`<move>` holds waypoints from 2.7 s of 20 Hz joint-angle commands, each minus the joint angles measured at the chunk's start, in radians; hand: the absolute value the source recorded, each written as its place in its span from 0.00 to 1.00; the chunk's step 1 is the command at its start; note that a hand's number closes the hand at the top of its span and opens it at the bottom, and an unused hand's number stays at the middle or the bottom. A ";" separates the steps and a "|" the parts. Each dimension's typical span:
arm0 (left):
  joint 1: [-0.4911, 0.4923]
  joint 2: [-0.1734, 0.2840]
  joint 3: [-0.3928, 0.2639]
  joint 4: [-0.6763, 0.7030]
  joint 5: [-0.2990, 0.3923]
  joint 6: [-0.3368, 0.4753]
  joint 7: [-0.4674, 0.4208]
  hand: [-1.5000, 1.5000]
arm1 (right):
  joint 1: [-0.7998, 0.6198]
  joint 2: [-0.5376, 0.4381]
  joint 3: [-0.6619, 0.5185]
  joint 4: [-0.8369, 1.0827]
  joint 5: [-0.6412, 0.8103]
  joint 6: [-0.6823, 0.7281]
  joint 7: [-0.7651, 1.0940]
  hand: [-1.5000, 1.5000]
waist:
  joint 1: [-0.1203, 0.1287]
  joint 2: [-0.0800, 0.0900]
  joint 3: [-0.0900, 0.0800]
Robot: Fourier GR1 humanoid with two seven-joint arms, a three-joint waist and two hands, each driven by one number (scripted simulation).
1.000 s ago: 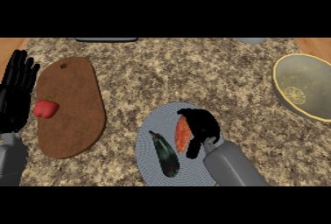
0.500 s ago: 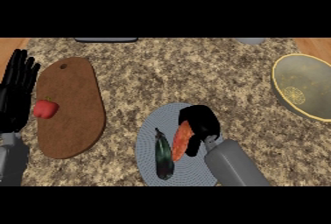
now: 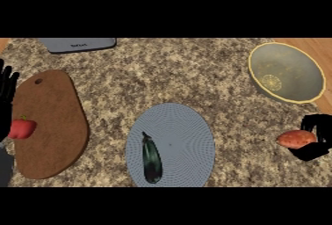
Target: Pick the sweet potato from the placemat and place it in the bowl
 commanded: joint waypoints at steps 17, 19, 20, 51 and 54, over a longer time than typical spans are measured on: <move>-0.037 -0.029 -0.064 0.002 -0.007 -0.032 0.008 0.50 | 0.115 -0.673 -0.662 0.581 -0.410 0.072 -0.976 1.00 | 0.114 0.009 0.000; -0.064 -0.035 -0.064 0.000 -0.022 -0.003 0.014 0.50 | 0.107 -0.711 -0.701 0.622 -0.454 0.158 -1.022 1.00 | 0.112 0.008 -0.002; -0.066 -0.052 -0.087 0.030 -0.043 -0.004 -0.017 0.50 | 0.069 -0.726 -0.693 0.628 -0.462 0.212 -1.014 1.00 | 0.122 0.011 -0.002; -0.052 -0.076 -0.091 -0.015 -0.046 -0.014 0.005 0.50 | -0.454 -0.288 -0.268 0.269 -0.400 0.315 -0.315 1.00 | 0.142 0.009 -0.005; -0.098 -0.050 -0.080 0.020 -0.040 -0.030 0.011 0.50 | -0.431 -0.235 -0.228 0.371 -0.291 0.128 -0.366 1.00 | 0.149 0.014 -0.004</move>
